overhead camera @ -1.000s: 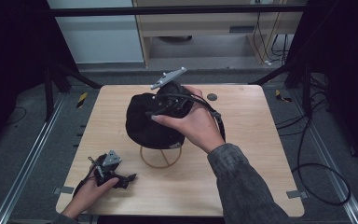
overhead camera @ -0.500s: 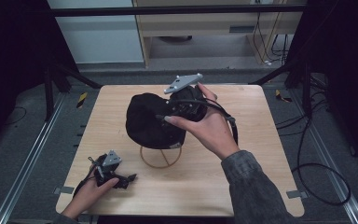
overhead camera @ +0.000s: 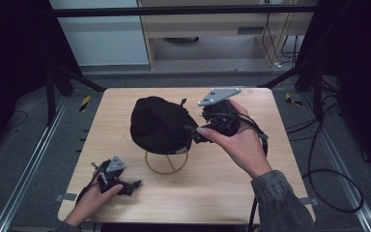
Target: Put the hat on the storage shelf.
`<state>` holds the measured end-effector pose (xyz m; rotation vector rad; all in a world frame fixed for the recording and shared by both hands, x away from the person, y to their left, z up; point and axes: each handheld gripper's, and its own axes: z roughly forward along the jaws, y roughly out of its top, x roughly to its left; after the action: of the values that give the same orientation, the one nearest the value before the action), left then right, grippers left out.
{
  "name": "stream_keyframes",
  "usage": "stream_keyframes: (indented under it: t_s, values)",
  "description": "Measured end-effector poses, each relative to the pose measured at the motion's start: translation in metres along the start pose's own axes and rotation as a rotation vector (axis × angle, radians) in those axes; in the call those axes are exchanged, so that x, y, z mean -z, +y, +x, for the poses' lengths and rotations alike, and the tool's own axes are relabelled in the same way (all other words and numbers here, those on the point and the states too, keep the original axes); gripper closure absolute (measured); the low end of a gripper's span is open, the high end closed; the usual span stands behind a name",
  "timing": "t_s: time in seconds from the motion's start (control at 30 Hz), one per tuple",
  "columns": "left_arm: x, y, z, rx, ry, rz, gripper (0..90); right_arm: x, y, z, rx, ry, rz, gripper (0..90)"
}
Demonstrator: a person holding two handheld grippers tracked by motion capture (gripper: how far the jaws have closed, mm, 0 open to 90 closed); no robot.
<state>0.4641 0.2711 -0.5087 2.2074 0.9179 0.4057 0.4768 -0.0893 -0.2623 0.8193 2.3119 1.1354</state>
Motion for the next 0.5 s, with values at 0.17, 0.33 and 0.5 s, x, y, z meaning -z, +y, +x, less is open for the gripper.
stream_keyframes:
  t_s: [0.17, 0.33, 0.5]
  values:
    - [0.000, 0.000, 0.000, 0.000, 0.000, 0.000, 0.0, 0.007, -0.023, -0.009, -0.026, -0.020, 0.013, 17.8]
    - [0.000, 0.000, 0.000, 0.001, 0.000, -0.001, 0.0, 0.008, -0.037, -0.013, -0.048, -0.028, 0.023, 17.7]
    - [0.000, 0.000, 0.000, 0.002, -0.001, 0.000, 0.0, 0.008, -0.052, -0.017, -0.075, -0.035, 0.027, 17.0]
